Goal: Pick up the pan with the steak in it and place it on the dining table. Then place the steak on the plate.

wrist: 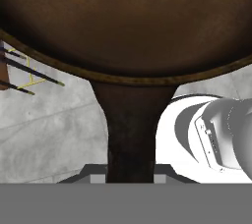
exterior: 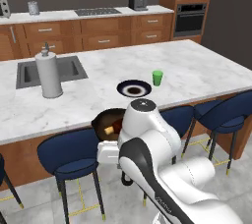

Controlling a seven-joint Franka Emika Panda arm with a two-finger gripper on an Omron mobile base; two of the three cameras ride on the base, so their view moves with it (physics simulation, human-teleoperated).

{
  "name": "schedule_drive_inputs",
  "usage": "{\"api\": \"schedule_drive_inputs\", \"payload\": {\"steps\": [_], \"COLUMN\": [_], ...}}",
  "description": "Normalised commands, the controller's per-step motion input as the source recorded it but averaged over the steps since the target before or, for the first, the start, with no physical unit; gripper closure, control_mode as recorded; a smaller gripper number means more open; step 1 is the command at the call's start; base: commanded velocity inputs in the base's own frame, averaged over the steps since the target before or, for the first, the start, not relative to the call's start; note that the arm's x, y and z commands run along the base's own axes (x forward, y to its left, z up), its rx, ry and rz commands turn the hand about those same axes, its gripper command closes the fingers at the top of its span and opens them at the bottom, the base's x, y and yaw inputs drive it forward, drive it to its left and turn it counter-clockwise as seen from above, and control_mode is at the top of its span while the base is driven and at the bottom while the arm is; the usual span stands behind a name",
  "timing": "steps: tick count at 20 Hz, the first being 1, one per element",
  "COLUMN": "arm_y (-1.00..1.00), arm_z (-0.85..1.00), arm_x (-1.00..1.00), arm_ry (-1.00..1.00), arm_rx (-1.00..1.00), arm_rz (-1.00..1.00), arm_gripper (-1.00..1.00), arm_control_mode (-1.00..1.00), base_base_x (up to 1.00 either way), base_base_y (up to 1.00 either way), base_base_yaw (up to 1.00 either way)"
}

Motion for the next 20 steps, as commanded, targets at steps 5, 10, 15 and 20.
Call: {"api": "schedule_drive_inputs", "payload": {"steps": [5,10,15,20], "arm_y": [0.0,0.0,0.0,0.0], "arm_z": [0.0,0.0,0.0,0.0], "arm_x": [0.0,0.0,0.0,0.0], "arm_ry": [0.0,0.0,0.0,0.0], "arm_rx": [0.0,0.0,0.0,0.0], "arm_rz": [0.0,0.0,0.0,0.0], "arm_gripper": [1.0,1.0,1.0,1.0], "arm_control_mode": [1.0,1.0,1.0,1.0], "base_base_x": [0.0,0.11,0.23,0.02], "base_base_y": [0.42,0.0,-0.18,-0.51], "base_base_yaw": [-0.01,0.0,-0.01,0.0]}}
